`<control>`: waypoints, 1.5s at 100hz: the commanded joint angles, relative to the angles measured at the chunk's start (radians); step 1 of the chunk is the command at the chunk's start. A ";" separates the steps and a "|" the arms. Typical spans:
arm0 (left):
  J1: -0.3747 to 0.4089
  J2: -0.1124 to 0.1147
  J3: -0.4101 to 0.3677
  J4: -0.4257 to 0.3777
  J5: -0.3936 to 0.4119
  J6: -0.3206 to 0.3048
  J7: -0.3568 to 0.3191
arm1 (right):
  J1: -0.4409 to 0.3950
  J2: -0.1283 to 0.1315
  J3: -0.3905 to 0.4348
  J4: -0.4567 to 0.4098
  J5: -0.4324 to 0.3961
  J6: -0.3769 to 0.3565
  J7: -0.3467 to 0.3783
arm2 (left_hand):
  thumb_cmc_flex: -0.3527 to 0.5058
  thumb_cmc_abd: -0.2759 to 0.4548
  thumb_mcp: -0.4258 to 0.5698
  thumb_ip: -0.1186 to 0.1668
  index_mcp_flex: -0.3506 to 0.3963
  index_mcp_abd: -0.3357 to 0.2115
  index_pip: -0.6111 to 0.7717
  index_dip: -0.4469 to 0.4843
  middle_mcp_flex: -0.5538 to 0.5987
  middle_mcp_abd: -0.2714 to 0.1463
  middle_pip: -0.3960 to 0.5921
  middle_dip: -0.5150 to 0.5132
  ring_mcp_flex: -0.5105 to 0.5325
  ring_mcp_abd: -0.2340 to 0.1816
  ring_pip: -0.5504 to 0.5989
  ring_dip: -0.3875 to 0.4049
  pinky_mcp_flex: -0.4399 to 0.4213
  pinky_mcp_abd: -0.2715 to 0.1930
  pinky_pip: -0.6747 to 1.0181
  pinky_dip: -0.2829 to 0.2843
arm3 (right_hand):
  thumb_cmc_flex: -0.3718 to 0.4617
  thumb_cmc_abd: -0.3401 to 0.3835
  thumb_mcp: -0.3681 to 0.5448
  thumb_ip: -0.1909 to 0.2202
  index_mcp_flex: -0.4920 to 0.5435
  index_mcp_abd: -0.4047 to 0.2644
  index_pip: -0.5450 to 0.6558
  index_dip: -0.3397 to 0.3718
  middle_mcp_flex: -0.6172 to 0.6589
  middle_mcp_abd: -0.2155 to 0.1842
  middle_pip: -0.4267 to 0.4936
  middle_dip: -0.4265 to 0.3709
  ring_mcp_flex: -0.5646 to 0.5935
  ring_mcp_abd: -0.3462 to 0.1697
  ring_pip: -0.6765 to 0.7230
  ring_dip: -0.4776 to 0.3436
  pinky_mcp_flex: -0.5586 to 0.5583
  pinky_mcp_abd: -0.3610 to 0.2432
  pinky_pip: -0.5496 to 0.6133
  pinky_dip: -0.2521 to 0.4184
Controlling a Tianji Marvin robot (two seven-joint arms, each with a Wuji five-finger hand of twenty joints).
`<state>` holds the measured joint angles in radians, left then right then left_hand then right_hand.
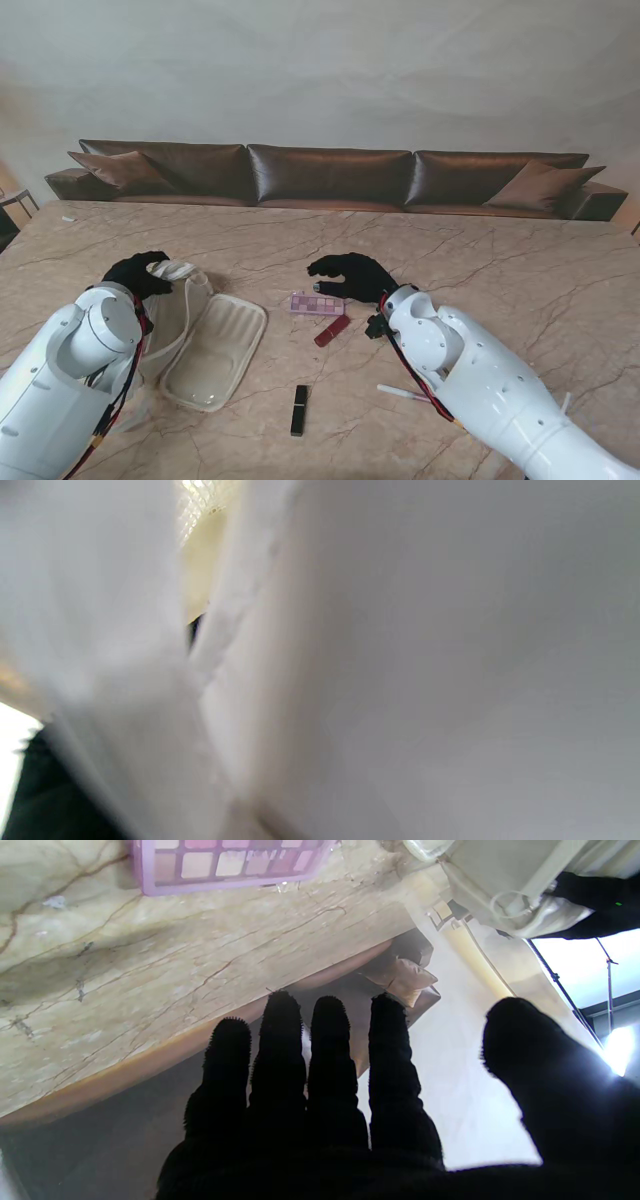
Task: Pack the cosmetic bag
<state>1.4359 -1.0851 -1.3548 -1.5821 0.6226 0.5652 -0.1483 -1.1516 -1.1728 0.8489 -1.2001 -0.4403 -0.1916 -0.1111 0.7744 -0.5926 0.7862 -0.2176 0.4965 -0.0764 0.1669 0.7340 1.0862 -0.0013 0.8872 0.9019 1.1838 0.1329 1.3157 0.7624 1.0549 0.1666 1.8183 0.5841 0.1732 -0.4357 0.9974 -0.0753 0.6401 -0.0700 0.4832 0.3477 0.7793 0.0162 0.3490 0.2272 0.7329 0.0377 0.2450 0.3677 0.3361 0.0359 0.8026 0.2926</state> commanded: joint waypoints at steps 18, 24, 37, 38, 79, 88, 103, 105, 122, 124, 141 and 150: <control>0.004 -0.014 0.024 -0.053 -0.042 0.007 0.005 | 0.078 -0.031 -0.080 0.061 0.007 0.051 0.009 | 0.096 0.134 0.026 0.005 0.149 -0.036 0.988 0.106 0.093 -0.156 0.113 0.003 0.089 -0.069 0.193 0.033 0.034 -0.094 0.222 0.024 | 0.049 -0.075 0.000 -0.028 -0.021 -0.020 0.003 0.017 -0.010 -0.017 0.027 0.013 0.021 -0.002 0.012 0.016 0.002 0.011 0.033 0.028; -0.004 -0.018 0.043 -0.054 -0.053 0.017 0.013 | 0.096 -0.036 -0.104 0.073 -0.002 0.068 0.006 | 0.095 0.134 0.026 0.006 0.148 -0.033 0.986 0.105 0.094 -0.155 0.112 0.001 0.089 -0.068 0.195 0.033 0.035 -0.095 0.224 0.026 | 0.053 -0.096 -0.004 -0.032 -0.018 -0.018 0.004 0.018 -0.006 -0.016 0.033 0.016 0.028 0.000 0.018 0.021 0.008 0.015 0.041 0.034; -0.031 -0.028 0.085 -0.039 -0.079 0.037 0.040 | 0.134 -0.044 -0.158 0.091 -0.032 0.126 0.002 | 0.093 0.134 0.028 0.007 0.147 -0.036 0.986 0.106 0.095 -0.158 0.114 0.000 0.089 -0.068 0.201 0.034 0.035 -0.099 0.228 0.030 | 0.064 -0.136 -0.008 -0.043 -0.025 -0.013 0.001 0.020 -0.013 -0.018 0.041 0.019 0.028 0.005 0.024 0.032 0.011 0.038 0.057 0.050; -0.033 -0.029 0.088 -0.037 -0.082 0.039 0.043 | 0.137 -0.044 -0.162 0.091 -0.033 0.133 0.006 | 0.092 0.134 0.028 0.007 0.146 -0.036 0.986 0.106 0.095 -0.158 0.114 0.000 0.089 -0.068 0.201 0.034 0.035 -0.099 0.228 0.030 | 0.065 -0.138 -0.008 -0.043 -0.031 -0.014 -0.002 0.019 -0.018 -0.018 0.040 0.019 0.024 0.005 0.023 0.032 0.008 0.038 0.057 0.051; -0.046 -0.042 0.134 -0.015 -0.106 0.064 0.081 | 0.206 -0.091 -0.318 0.178 -0.093 0.319 -0.030 | 0.092 0.135 0.026 0.007 0.145 -0.038 0.985 0.105 0.094 -0.157 0.113 -0.002 0.089 -0.065 0.202 0.033 0.035 -0.097 0.229 0.033 | 0.087 -0.375 0.121 -0.109 -0.078 0.019 -0.041 0.017 -0.160 -0.027 0.248 0.164 -0.096 0.021 0.160 0.221 -0.051 0.070 0.075 0.250; -0.036 -0.039 0.121 -0.022 -0.100 0.066 0.074 | 0.208 -0.094 -0.337 0.182 -0.106 0.341 -0.028 | 0.092 0.134 0.026 0.008 0.146 -0.039 0.985 0.104 0.096 -0.156 0.113 -0.002 0.089 -0.064 0.202 0.033 0.035 -0.098 0.230 0.034 | 0.086 -0.403 0.143 -0.116 -0.092 0.029 -0.050 0.011 -0.198 -0.027 0.279 0.206 -0.143 0.019 0.192 0.249 -0.065 0.069 0.065 0.279; -0.020 -0.036 0.101 -0.032 -0.092 0.056 0.068 | 0.224 -0.108 -0.373 0.212 -0.114 0.365 -0.034 | 0.091 0.136 0.024 0.008 0.146 -0.039 0.985 0.104 0.094 -0.155 0.113 -0.001 0.088 -0.062 0.202 0.032 0.035 -0.097 0.231 0.035 | 0.091 -0.436 0.173 -0.124 -0.113 0.045 -0.063 0.002 -0.249 -0.024 0.313 0.257 -0.216 0.018 0.248 0.289 -0.094 0.066 0.032 0.302; -0.018 -0.036 0.100 -0.033 -0.091 0.055 0.067 | 0.227 -0.111 -0.378 0.219 -0.116 0.368 -0.038 | 0.092 0.135 0.024 0.008 0.146 -0.040 0.985 0.105 0.095 -0.156 0.113 -0.001 0.089 -0.063 0.202 0.032 0.035 -0.097 0.231 0.035 | 0.092 -0.440 0.177 -0.125 -0.117 0.047 -0.065 0.001 -0.256 -0.022 0.318 0.263 -0.225 0.018 0.255 0.294 -0.097 0.065 0.029 0.304; -0.013 -0.035 0.092 -0.031 -0.095 0.040 0.065 | 0.249 -0.139 -0.412 0.271 -0.125 0.397 -0.076 | 0.092 0.135 0.025 0.009 0.146 -0.040 0.984 0.104 0.095 -0.157 0.113 0.000 0.088 -0.061 0.203 0.033 0.035 -0.096 0.232 0.035 | 0.109 -0.465 0.207 -0.130 -0.156 0.057 -0.078 -0.008 -0.319 -0.026 0.345 0.297 -0.302 0.015 0.311 0.326 -0.118 0.061 0.016 0.318; -0.012 -0.035 0.091 -0.030 -0.096 0.038 0.065 | 0.251 -0.143 -0.415 0.276 -0.125 0.402 -0.080 | 0.092 0.135 0.024 0.009 0.146 -0.040 0.984 0.105 0.096 -0.157 0.113 0.000 0.088 -0.061 0.203 0.033 0.035 -0.096 0.232 0.035 | 0.109 -0.468 0.209 -0.131 -0.159 0.059 -0.079 -0.008 -0.325 -0.026 0.347 0.300 -0.308 0.015 0.318 0.329 -0.119 0.061 0.017 0.320; -0.012 -0.038 0.088 -0.024 -0.107 0.024 0.073 | 0.271 -0.160 -0.441 0.302 -0.116 0.432 -0.070 | 0.089 0.132 0.027 0.010 0.149 -0.040 0.984 0.104 0.097 -0.156 0.112 0.000 0.088 -0.058 0.203 0.033 0.035 -0.095 0.233 0.036 | 0.097 -0.470 0.209 -0.134 -0.175 0.063 -0.081 -0.013 -0.359 -0.025 0.360 0.314 -0.348 0.014 0.342 0.340 -0.131 0.057 0.018 0.330; -0.012 -0.040 0.087 -0.021 -0.115 0.021 0.078 | 0.283 -0.167 -0.456 0.317 -0.110 0.440 -0.055 | 0.088 0.132 0.030 0.010 0.148 -0.039 0.984 0.104 0.097 -0.157 0.111 0.001 0.088 -0.057 0.204 0.033 0.036 -0.094 0.234 0.036 | 0.091 -0.484 0.214 -0.136 -0.149 0.058 -0.057 0.000 -0.359 -0.026 0.378 0.328 -0.349 0.014 0.344 0.339 -0.126 0.056 0.030 0.339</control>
<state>1.4193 -1.1188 -1.2658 -1.6013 0.5159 0.5902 -0.0730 -0.8787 -1.3275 0.3991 -0.8878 -0.5541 0.2464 -0.1782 0.7744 -0.5833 0.7766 -0.2176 0.5085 -0.0775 0.1910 0.7465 1.0985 -0.0070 0.9144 0.8934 1.1894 0.1281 1.3386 0.7617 1.0578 0.1621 1.8219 0.6046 0.2362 -0.8677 1.1896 -0.1888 0.4863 -0.0170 0.4066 0.3516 0.4407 -0.0046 0.6986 0.5411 0.4008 0.0453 0.5752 0.6965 0.2102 0.0969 0.8311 0.6073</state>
